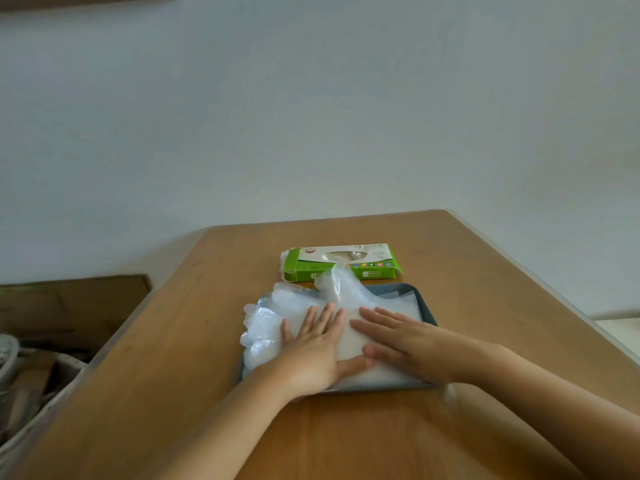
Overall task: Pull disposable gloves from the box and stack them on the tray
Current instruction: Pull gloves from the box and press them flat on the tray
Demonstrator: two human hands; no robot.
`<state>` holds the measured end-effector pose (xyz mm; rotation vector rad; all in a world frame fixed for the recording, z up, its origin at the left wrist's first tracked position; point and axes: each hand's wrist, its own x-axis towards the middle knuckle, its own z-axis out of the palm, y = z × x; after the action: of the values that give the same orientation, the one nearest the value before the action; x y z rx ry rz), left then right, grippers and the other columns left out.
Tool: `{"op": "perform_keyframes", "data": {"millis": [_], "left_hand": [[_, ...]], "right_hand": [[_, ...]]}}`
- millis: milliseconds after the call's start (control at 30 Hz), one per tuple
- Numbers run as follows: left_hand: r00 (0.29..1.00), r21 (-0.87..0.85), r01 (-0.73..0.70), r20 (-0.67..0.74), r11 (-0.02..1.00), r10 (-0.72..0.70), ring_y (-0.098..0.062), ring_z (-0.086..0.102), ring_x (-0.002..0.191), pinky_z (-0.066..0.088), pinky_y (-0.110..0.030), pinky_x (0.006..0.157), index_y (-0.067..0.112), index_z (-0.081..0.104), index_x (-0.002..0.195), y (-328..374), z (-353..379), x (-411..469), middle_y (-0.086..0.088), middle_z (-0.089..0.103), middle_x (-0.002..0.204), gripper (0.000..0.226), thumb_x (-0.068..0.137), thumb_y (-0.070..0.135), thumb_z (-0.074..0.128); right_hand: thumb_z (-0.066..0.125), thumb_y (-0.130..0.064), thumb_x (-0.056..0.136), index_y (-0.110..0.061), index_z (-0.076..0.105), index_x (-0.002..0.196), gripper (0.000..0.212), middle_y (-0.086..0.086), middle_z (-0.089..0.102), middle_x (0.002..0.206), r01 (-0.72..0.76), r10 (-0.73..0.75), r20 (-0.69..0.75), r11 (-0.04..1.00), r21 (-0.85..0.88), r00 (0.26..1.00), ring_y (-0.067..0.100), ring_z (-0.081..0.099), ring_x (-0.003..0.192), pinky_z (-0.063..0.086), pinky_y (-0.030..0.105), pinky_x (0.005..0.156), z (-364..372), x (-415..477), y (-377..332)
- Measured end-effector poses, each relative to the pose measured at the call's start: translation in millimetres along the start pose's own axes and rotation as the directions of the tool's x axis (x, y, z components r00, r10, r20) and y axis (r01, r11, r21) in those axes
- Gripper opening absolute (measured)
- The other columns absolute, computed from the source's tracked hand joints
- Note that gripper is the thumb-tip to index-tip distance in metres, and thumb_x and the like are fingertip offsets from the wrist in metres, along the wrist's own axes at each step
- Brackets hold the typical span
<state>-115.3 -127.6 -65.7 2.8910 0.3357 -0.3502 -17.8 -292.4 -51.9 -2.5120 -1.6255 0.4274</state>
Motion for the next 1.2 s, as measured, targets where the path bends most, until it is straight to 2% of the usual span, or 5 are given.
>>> {"op": "perform_keyframes", "data": {"millis": [300,533,667,1000,1200], "left_hand": [[0.978,0.205,0.129,0.135,0.97,-0.159,-0.019,-0.021,0.145,-0.022,-0.051,0.112,0.031,-0.01,0.152,-55.7,-34.2,-39.5,0.0,-0.017,0.159,0.126,0.048,0.093,0.021],[0.931,-0.256,0.122,-0.305,0.959,-0.199,-0.014,0.054,0.118,0.04,-0.034,0.101,0.028,0.05,0.133,-65.9,-80.1,-18.9,0.008,0.054,0.136,0.08,0.072,0.078,0.036],[0.95,-0.363,-0.021,-0.298,0.932,-0.095,-0.01,0.047,0.127,0.036,-0.025,0.099,0.032,0.049,0.136,-79.5,-90.5,25.6,0.01,0.049,0.142,0.05,0.092,0.055,0.043],[0.997,-0.483,-0.052,-0.081,0.874,0.015,-0.008,0.017,0.144,0.016,-0.025,0.11,0.039,0.035,0.145,-87.7,-74.7,88.8,0.016,0.017,0.158,0.05,0.098,0.053,0.026],[0.997,-0.487,-0.045,-0.075,0.872,0.01,-0.008,0.005,0.147,0.005,-0.036,0.12,0.04,0.038,0.143,-94.1,-66.8,101.8,0.016,0.01,0.159,0.05,0.097,0.054,0.027]], "right_hand": [[0.038,-0.077,0.08,-0.05,-0.015,0.145,0.089,-0.014,-0.021,0.157,-0.034,0.073,0.22,0.983,-0.179,0.973,0.018,-0.012,0.147,0.001,0.044,0.119,-16.9,0.4,13.3],[0.046,-0.042,0.097,-0.03,0.057,0.128,0.035,-0.01,0.053,0.133,-0.063,0.055,-0.19,0.997,-0.035,0.98,0.01,0.05,0.12,0.034,0.019,0.096,-67.6,39.8,7.2],[0.036,-0.019,0.102,-0.021,0.055,0.131,0.035,0.0,0.057,0.131,-0.099,0.094,-0.295,0.995,-0.001,0.951,0.019,0.054,0.116,0.037,0.023,0.093,-90.8,85.5,28.2],[0.041,-0.003,0.096,-0.02,0.064,0.123,0.04,-0.002,0.061,0.129,-0.076,0.085,-0.191,0.996,0.056,0.978,0.014,0.056,0.113,0.037,0.015,0.089,-72.6,156.2,57.9],[0.044,-0.032,0.101,-0.039,0.066,0.101,0.023,0.001,0.055,0.089,-0.041,0.028,-0.124,0.994,-0.104,0.992,0.02,0.054,0.087,0.035,0.027,0.07,-70.4,174.7,63.9]]}}
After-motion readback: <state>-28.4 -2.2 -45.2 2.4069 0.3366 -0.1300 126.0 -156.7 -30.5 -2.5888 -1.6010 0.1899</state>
